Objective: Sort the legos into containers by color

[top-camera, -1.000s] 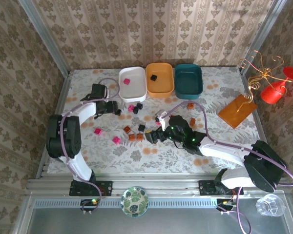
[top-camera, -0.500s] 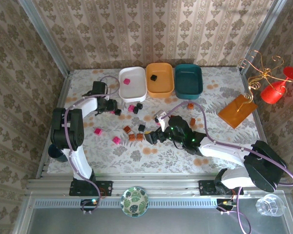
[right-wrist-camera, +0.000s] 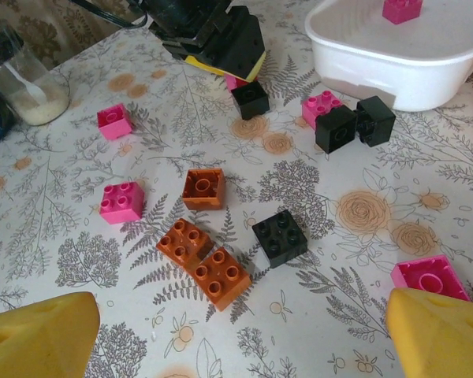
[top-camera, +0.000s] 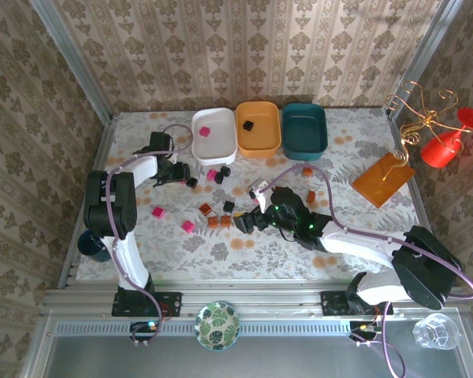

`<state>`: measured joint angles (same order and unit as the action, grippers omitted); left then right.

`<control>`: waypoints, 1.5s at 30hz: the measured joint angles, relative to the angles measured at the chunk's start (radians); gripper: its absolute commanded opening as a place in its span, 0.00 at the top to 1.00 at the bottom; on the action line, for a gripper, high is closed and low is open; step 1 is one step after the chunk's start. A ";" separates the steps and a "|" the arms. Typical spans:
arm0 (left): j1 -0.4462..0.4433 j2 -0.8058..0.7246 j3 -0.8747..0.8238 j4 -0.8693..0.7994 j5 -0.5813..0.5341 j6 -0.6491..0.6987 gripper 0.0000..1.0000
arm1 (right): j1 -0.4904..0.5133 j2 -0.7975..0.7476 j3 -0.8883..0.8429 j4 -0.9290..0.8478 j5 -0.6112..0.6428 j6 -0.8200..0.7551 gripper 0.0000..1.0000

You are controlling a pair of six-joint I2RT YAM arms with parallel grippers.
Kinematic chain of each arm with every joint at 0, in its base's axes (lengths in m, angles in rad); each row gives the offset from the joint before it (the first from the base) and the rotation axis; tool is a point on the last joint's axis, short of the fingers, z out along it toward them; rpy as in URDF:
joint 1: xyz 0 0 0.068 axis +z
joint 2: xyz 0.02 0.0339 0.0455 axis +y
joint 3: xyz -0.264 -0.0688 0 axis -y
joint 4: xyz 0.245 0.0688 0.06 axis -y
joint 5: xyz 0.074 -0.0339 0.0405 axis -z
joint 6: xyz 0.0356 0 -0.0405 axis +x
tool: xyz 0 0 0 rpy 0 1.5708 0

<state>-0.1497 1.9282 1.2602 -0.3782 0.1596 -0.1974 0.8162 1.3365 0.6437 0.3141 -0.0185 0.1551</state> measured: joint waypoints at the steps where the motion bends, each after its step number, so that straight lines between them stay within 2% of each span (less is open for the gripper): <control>1: 0.000 0.005 0.008 -0.005 -0.002 0.000 0.55 | 0.000 0.000 0.000 0.000 0.003 0.000 0.05; 13: -0.003 0.051 0.058 -0.034 -0.022 -0.002 0.72 | 0.000 0.001 0.000 -0.002 0.015 0.000 0.05; 17: -0.033 -0.039 0.010 0.005 -0.074 -0.009 0.72 | 0.000 0.001 0.000 -0.005 0.041 0.001 0.05; 22: -0.120 -0.179 0.011 0.099 -0.108 -0.013 0.72 | 0.000 0.001 0.000 -0.011 0.097 0.004 0.05; 29: -0.204 -0.059 0.186 0.152 -0.136 -0.018 0.71 | 0.000 -0.037 -0.017 -0.029 0.242 0.011 0.04; 36: -0.216 0.189 0.443 0.127 -0.193 -0.019 0.64 | 0.000 -0.081 -0.041 -0.027 0.326 0.024 0.04; 40: -0.215 0.305 0.598 0.071 -0.208 -0.023 0.45 | 0.000 -0.081 -0.041 -0.029 0.348 0.027 0.04; 43: -0.215 0.307 0.627 0.043 -0.218 -0.019 0.37 | -0.002 -0.081 -0.041 -0.030 0.364 0.027 0.03; 45: -0.216 0.251 0.564 0.060 -0.221 -0.019 0.34 | -0.002 -0.081 -0.041 -0.031 0.373 0.027 0.03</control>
<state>-0.3653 2.1792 1.8240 -0.3183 -0.0616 -0.2161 0.8143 1.2556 0.6025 0.2832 0.3546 0.1822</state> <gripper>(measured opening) 0.642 0.965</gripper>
